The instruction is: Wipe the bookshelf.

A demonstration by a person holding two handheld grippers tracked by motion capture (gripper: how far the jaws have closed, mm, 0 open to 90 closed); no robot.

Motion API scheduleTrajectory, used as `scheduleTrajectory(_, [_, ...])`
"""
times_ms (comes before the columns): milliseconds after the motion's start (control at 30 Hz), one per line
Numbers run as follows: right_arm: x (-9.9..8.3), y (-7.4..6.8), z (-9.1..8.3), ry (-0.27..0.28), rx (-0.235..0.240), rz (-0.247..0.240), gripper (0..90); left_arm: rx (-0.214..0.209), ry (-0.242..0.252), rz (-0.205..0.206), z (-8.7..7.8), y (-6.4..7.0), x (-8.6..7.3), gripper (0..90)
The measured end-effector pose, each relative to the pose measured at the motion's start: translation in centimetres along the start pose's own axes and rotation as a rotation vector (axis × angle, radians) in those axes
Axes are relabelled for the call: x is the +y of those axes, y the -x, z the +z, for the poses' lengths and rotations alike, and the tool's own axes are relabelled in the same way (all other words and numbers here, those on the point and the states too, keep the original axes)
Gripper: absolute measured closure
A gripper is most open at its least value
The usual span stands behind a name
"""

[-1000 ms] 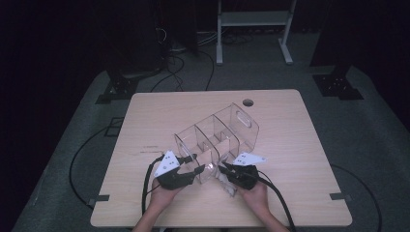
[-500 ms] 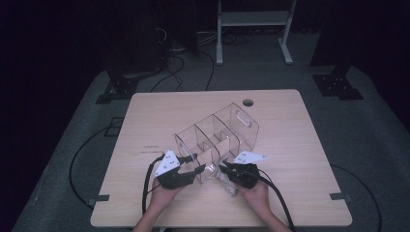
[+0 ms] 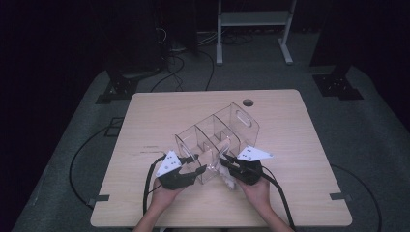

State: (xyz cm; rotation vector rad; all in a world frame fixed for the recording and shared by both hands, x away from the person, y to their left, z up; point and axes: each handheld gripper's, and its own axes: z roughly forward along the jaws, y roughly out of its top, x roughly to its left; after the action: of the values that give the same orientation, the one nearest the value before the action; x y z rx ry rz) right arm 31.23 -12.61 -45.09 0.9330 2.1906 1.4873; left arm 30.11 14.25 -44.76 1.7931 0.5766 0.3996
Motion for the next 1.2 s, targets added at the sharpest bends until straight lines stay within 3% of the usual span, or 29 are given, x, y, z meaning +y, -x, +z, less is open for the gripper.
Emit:
scheduleTrajectory(133, [-0.7, 0.0, 0.3, -0.008, -0.006, 0.002, 77.6, 0.000, -0.004, 0.002, 0.0, 0.0, 0.0, 48.2])
scheduleTrajectory(467, [-2.5, 0.4, 1.3, -0.094, 0.005, 0.030, 77.5, 0.000, -0.005, 0.015, -0.2, 0.0, 0.0, 47.2])
scheduleTrajectory(633, [-2.2, 0.3, 0.5, -0.067, 0.008, 0.036, 77.6, 0.008, 0.004, -0.006, -0.8, -0.2, 0.0, 43.6])
scheduleTrajectory(933, [-1.9, -0.8, -1.3, -0.034, 0.026, 0.008, 77.6, 0.017, -0.020, -0.005, -1.7, -0.5, -0.1, 37.5])
scheduleTrajectory(1200, [-2.2, -2.4, -1.2, -0.049, 0.086, -0.026, 77.5, 0.039, -0.017, -0.001, -2.9, -1.0, 0.0, 36.4])
